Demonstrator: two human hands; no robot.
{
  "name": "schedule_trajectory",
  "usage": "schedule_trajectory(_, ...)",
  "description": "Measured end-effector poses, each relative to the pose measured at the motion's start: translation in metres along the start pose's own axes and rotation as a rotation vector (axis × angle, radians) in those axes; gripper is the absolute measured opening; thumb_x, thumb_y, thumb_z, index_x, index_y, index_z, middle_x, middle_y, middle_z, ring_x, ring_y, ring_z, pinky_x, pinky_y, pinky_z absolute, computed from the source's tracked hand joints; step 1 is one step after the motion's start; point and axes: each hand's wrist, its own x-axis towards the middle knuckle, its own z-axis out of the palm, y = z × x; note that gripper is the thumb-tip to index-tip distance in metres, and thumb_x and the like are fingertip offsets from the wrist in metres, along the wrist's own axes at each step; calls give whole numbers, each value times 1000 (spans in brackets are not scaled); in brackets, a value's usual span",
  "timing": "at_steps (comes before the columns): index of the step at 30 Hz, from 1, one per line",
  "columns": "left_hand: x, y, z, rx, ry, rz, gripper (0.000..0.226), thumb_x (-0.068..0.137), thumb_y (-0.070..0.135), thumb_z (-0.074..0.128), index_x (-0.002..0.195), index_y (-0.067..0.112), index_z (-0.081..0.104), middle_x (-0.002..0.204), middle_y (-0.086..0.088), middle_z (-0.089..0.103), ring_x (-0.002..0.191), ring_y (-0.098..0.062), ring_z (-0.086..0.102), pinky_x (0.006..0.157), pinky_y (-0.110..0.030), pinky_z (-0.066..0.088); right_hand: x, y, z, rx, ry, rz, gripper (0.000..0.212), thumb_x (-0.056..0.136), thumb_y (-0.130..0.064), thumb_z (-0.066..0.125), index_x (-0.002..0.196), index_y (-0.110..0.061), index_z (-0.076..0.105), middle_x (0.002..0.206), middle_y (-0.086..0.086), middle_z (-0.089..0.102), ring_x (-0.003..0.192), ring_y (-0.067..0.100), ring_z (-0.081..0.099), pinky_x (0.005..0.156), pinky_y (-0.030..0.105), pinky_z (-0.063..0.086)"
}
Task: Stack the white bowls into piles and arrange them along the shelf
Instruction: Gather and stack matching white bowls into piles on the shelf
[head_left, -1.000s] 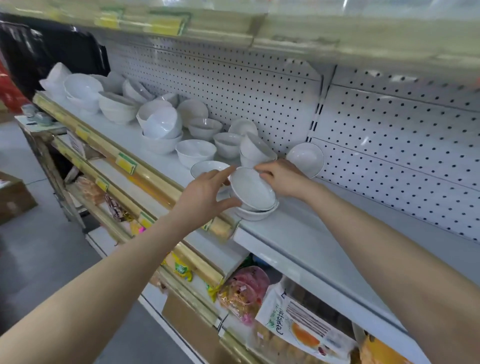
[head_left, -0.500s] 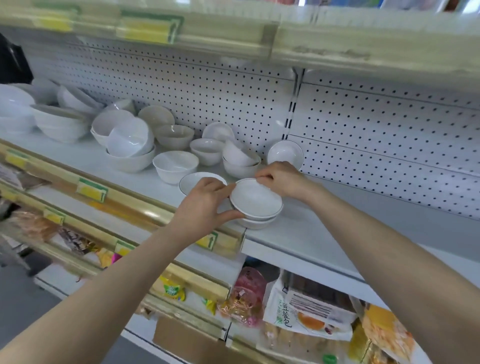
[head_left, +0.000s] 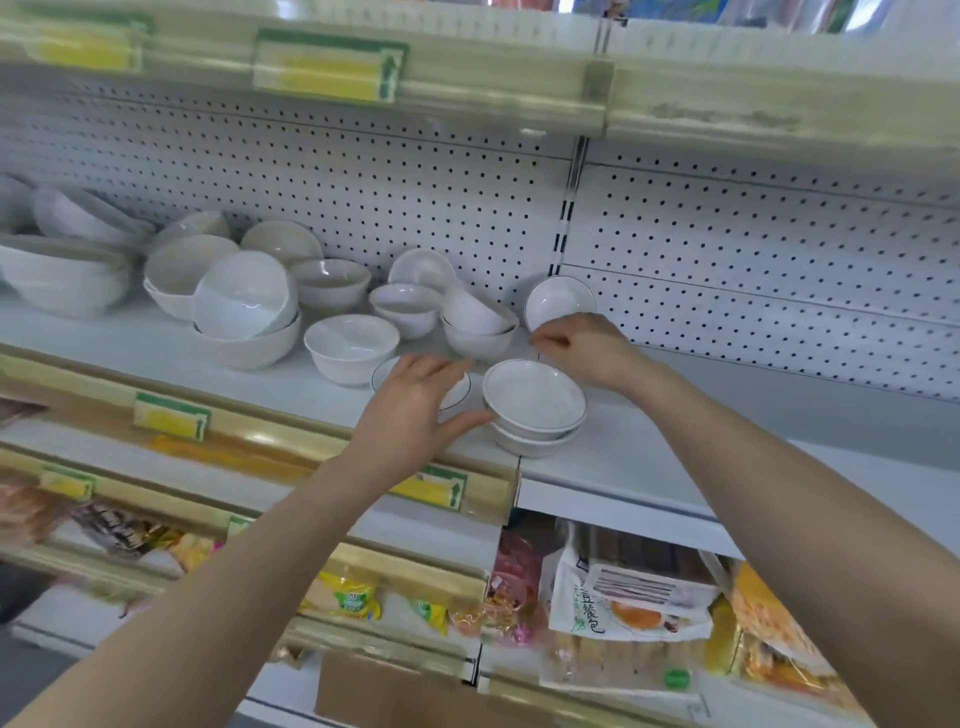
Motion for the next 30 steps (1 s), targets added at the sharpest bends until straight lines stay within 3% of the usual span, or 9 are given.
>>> schedule_trajectory(3,-2,-23,-22,31,26,-87,69,81,64,49,128,14,61,115,-6,63,111,-29,52,95,-36,45,9,-9,-9,-12,26,-56,26,98,-24,43,82,-22,64,83,-1,58,87,26,52,76,34,45)
schedule_trajectory(5,-6,-39,-34,64,40,-149,68,81,63,55,129,15,61,118,-6,62,113,-30,52,94,-36,44,18,-18,-9,-11,0,-85,27,99,-26,43,100,-23,69,95,-3,64,94,24,54,85,34,46)
schedule_trajectory(8,-17,-53,-40,116,10,-215,68,78,62,65,129,16,62,118,-5,62,110,-29,54,91,-38,48,31,-35,2,-24,-35,-125,27,95,-26,42,102,-17,66,103,7,67,102,30,56,92,40,48)
schedule_trajectory(13,-35,-59,-35,168,-34,-236,69,76,65,61,126,18,64,117,-4,63,107,-26,55,90,-38,50,45,-59,27,-66,-113,-168,20,89,-19,42,72,-15,53,69,7,46,69,21,36,64,34,38)
schedule_trajectory(16,-36,-61,-33,152,-42,-249,68,77,65,59,129,22,61,118,-4,64,105,-27,55,88,-35,48,49,-69,37,-114,-168,-208,17,79,-22,38,61,-21,36,62,1,29,67,18,25,62,33,30)
schedule_trajectory(20,-32,-69,-33,126,-24,-195,70,75,71,52,123,22,66,112,-1,67,104,-24,56,88,-32,49,51,-75,41,-77,-211,-172,22,79,-22,40,59,-20,31,64,-1,27,67,17,24,60,32,25)
schedule_trajectory(26,-26,-88,-38,143,-41,-55,66,78,73,53,117,22,70,105,4,67,102,-21,57,86,-34,51,52,-77,40,-46,-170,-89,24,82,-28,45,63,-14,41,63,5,37,65,18,30,62,32,33)
schedule_trajectory(28,-20,-92,-44,131,-9,-23,60,81,68,50,110,21,71,99,4,66,91,-21,60,75,-32,53,52,-78,33,-3,-132,-62,24,87,-27,47,70,-12,56,70,9,52,68,23,42,65,34,40)
schedule_trajectory(30,-8,-94,-49,116,34,38,51,86,61,49,105,20,71,96,2,65,81,-22,62,65,-30,51,50,-75,20,63,-56,-27,21,94,-27,52,90,-20,72,84,-1,69,83,17,58,77,30,45)
